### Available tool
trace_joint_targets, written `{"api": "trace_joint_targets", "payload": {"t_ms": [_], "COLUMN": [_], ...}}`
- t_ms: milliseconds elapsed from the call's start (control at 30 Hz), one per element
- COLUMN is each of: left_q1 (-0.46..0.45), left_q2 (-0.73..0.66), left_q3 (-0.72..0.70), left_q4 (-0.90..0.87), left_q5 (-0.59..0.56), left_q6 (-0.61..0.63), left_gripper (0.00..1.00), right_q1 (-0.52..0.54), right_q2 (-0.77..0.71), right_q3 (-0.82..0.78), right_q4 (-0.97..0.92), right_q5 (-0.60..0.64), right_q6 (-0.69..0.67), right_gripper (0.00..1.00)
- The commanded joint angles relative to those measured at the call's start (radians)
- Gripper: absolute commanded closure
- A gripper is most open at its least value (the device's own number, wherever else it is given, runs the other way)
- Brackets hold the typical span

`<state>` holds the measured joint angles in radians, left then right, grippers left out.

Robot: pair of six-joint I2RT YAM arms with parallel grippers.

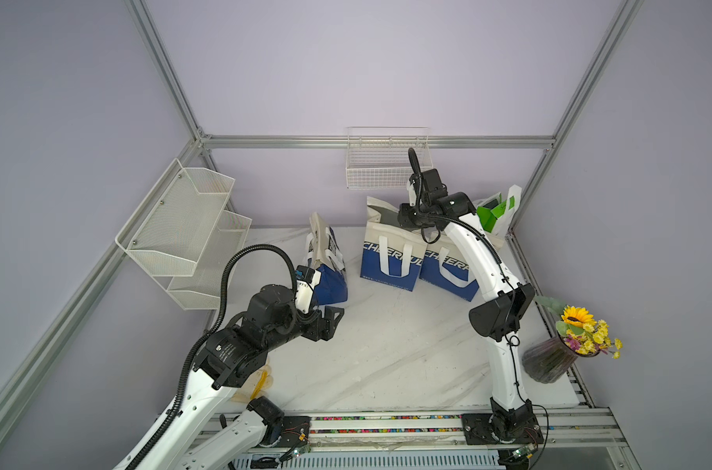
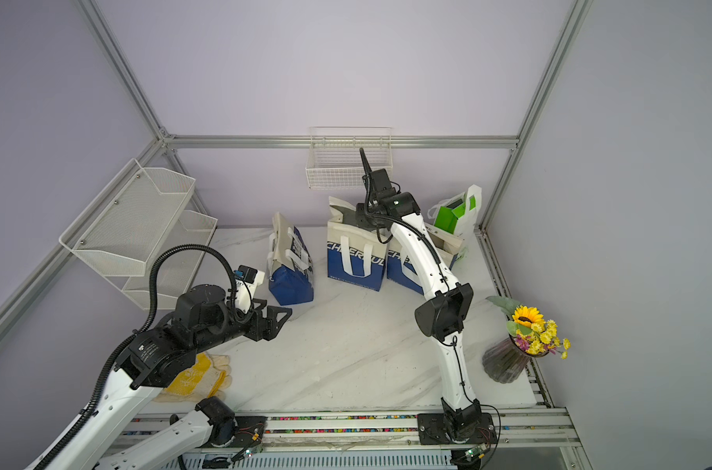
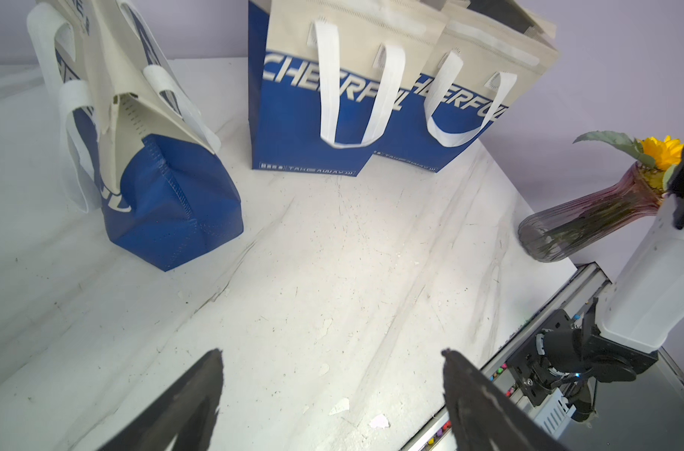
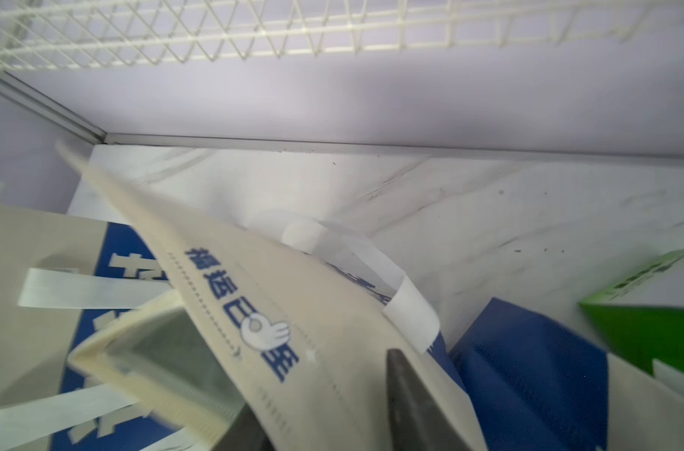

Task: Open the takeout bag
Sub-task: Place the takeout bag at the center of the board, then pick up the takeout bag at the center of the board.

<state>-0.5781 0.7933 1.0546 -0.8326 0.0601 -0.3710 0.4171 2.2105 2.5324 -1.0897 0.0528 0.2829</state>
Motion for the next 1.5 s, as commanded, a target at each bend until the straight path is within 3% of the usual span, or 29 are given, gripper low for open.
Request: {"api": "trace_joint_targets", "payload": {"t_ms": [0, 133, 267, 467, 800, 900, 1000, 1333, 1467], "left_q1": [0.004, 0.004, 0.005, 0.004, 0.009, 0.024, 0.048, 0.143, 0.204], "left_q2": [-0.032, -0.052, -0.078, -0.116, -0.124, -0.091, -0.063, 0.018, 0.056], "left_q3": [-0.013, 0.009, 0.001, -0.036, -0.073, -0.088, -0.086, 0.033, 0.052], "left_q4": [0.026, -0.017, -0.074, -0.074, -0.111, -0.097, -0.069, -0.065, -0.005], "left_q5": [-0.062, -0.209, -0.410, -0.501, -0.476, -0.416, -0.359, -0.287, -0.189], "left_q6": [-0.038, -0.111, -0.220, -0.266, -0.376, -0.400, -0.405, -0.387, -0.380], "left_gripper": [0.09, 0.06, 0.00, 0.00, 0.00, 0.01, 0.01, 0.04, 0.07], "right_q1": [-0.002, 0.063, 0.305, 0.513, 0.531, 0.529, 0.521, 0.509, 0.509], "right_q2": [-0.119, -0.250, -0.422, -0.451, 0.005, 0.075, 0.095, 0.082, 0.001], "right_q3": [-0.053, -0.118, -0.364, -0.627, -0.210, -0.133, -0.130, -0.112, -0.169], "right_q4": [0.092, 0.143, 0.317, 0.657, 0.554, 0.509, 0.511, 0.470, 0.445], "right_q5": [0.017, 0.101, 0.259, 0.222, 0.220, 0.275, 0.283, 0.303, 0.285], "right_q6": [-0.009, -0.053, -0.160, -0.083, 0.043, 0.074, 0.080, 0.031, 0.013], "right_gripper": [0.41, 0.32, 0.21, 0.16, 0.19, 0.24, 0.35, 0.97, 1.00]}}
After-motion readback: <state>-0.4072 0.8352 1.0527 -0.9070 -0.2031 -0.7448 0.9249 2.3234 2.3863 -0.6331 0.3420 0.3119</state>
